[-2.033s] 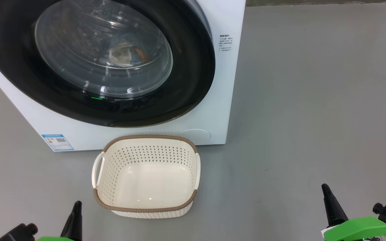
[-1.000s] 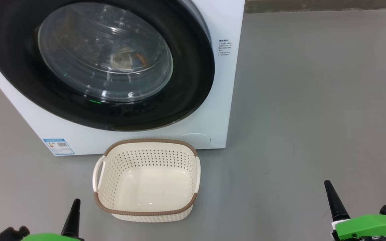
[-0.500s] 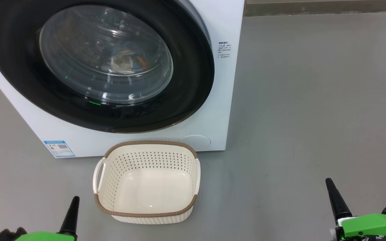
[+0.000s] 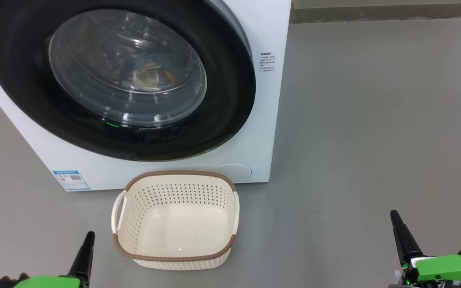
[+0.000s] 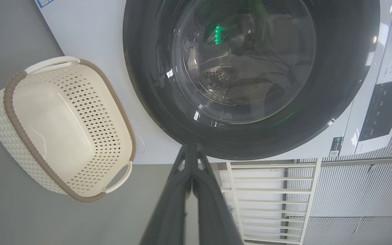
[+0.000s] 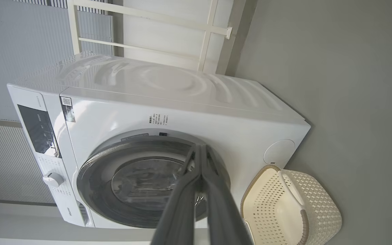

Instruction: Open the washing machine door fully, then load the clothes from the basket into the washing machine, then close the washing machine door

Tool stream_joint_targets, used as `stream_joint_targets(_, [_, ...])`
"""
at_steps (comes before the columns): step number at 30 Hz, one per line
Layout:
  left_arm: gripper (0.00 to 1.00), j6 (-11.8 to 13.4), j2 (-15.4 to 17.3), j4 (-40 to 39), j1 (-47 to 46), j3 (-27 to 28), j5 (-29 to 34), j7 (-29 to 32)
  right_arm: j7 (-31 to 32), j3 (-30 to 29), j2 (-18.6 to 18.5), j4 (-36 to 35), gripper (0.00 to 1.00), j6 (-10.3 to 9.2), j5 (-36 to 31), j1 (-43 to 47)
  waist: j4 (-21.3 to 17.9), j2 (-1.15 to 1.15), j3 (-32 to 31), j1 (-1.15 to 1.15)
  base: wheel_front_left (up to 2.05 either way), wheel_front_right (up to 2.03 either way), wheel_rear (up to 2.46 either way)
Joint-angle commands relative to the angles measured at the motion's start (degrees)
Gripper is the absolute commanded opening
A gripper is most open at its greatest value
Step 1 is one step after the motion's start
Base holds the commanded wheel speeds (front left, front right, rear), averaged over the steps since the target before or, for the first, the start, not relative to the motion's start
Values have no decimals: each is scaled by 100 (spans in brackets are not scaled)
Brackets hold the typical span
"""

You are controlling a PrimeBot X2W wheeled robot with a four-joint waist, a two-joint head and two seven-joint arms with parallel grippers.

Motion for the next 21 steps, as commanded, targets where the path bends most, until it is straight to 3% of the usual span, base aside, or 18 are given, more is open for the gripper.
stream_joint_targets(1, [0,-14,55,-178,-278,210,-170,53,69,71,3,-196,0,8,180,-243,0,0,-7,0,0,0,0])
stream_joint_targets(14, [0,-15,-15,-207,-321,361,-898,276,289,-7,56,-292,0,9,873,-263,-3,0,-60,0,0,0,0])
stream_joint_targets(21, [0,-15,-22,-208,-324,375,-922,291,298,-11,59,-296,0,9,902,-264,-3,0,-62,0,0,0,0])
